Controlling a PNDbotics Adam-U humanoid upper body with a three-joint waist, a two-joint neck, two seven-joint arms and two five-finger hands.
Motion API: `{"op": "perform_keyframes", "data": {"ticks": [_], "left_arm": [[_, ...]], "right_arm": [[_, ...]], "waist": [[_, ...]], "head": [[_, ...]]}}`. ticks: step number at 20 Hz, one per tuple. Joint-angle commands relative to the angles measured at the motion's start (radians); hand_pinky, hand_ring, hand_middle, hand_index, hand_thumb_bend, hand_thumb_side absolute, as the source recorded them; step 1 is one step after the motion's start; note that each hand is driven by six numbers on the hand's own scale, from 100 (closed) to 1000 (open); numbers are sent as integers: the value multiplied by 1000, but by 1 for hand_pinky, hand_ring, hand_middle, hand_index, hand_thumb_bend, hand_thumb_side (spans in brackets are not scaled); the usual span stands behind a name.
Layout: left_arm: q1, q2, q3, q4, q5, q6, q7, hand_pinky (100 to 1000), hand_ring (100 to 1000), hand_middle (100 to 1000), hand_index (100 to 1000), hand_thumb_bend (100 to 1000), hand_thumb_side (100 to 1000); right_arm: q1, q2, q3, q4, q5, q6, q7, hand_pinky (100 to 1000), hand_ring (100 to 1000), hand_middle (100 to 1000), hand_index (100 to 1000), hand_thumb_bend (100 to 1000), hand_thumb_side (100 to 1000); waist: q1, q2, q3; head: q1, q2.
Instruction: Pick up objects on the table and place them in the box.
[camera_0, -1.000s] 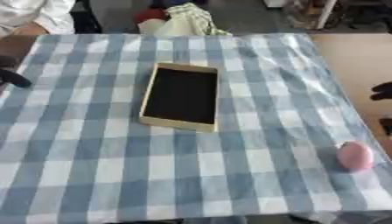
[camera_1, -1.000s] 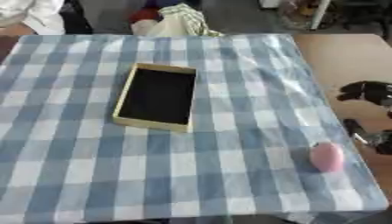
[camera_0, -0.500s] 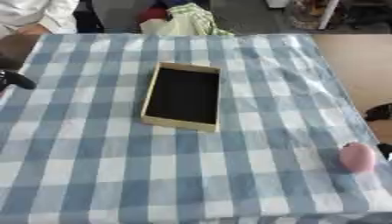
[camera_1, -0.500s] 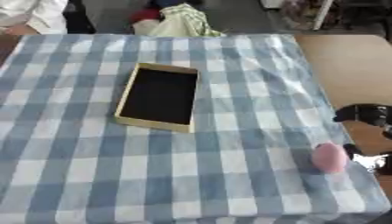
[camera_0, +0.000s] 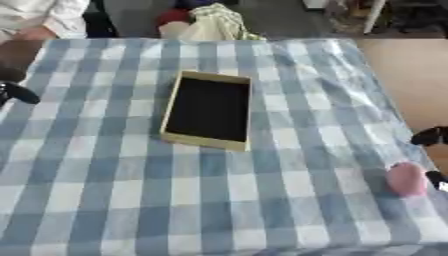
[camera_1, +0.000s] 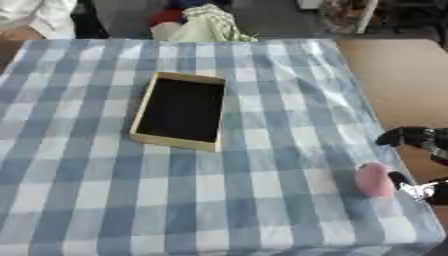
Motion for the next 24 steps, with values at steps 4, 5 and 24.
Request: {"op": "perform_keyframes", "data": {"ticks": [4, 5, 24], "left_arm": [[-5, 5, -1, -19, -4, 5, -9, 622, 745, 715, 772, 100, 598], [-5, 5, -1, -19, -4, 5, -11, 622, 746, 715, 772, 100, 598], [-1, -5, -5, -19, -2, 17, -29, 626, 748, 714, 769, 100, 600]], "right_arm": [[-21, -21, 14, 17, -14, 10, 20, 847, 823, 871, 925, 136, 380], [-24, -21, 18, 19, -21, 10, 25, 848, 823, 871, 925, 137, 379], [-51, -7, 51, 94, -31, 28, 87, 839, 813, 848, 914, 112, 387]], "waist": [[-1, -7, 2], [0, -6, 2], [1, 1, 5]], "head": [[-13, 7], [-14, 7], [-15, 7]]}}
